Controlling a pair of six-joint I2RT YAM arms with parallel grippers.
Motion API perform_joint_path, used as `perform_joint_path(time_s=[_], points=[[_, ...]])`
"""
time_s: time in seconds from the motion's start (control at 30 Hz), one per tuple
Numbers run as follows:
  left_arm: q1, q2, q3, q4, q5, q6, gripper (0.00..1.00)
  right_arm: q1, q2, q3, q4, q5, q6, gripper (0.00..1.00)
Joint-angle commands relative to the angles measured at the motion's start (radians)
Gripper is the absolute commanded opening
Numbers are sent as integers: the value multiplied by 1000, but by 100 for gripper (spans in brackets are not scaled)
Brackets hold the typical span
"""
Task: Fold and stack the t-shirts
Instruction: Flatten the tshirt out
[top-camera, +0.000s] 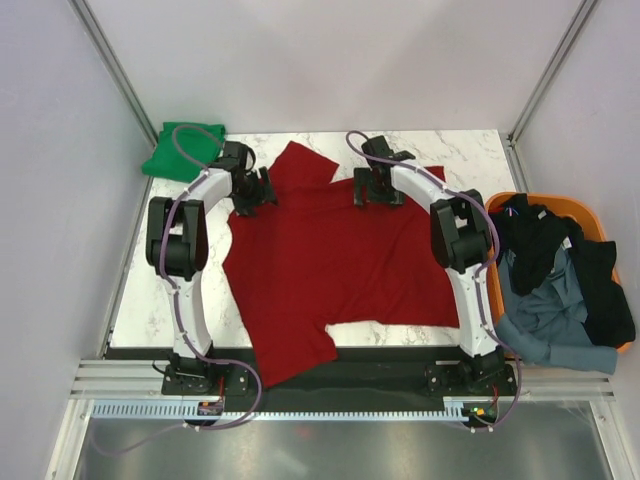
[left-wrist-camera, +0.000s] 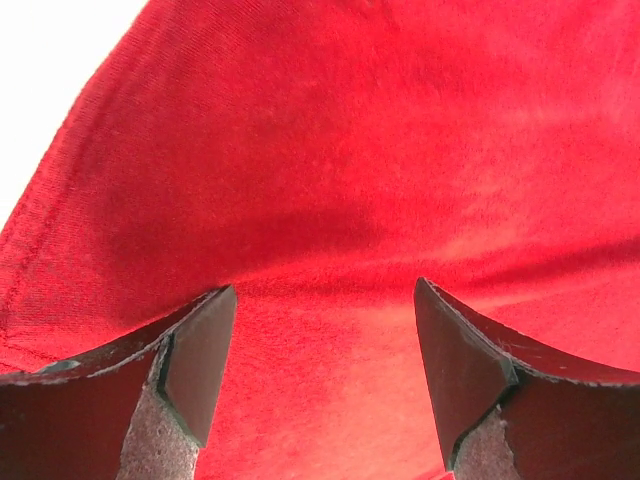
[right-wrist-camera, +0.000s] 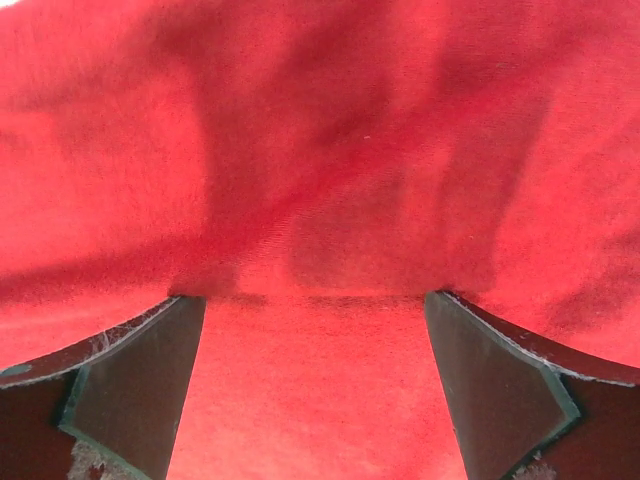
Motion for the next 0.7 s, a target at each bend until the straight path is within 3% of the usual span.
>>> perform_joint_path(time_s=[0.0,0.13,0.27,0.37,0.53,0.63,0.67], points=[[53,94,96,-69,-47,0,80,2,145,155,-41,-49,-26,98],[93,142,195,-102,2,23,80,2,262,428,-110,-89,-32,98],[93,73,245,-138,-7,66,80,9,224,446,-113,-109,-32,98],[90,-72,227,-143,-8,66,84,17,134,417,-109,-111,-32,98],[63,-415,-9,-129,2,67,98,43,-66,317,-126,-98,-20,98],[61,-551,-214,-134,76,69,98,85,-240,164,-141,-48,-14,98],[54,-662,-336,-129,87,44,97,97,-347,103,-136,-34,-3,98]])
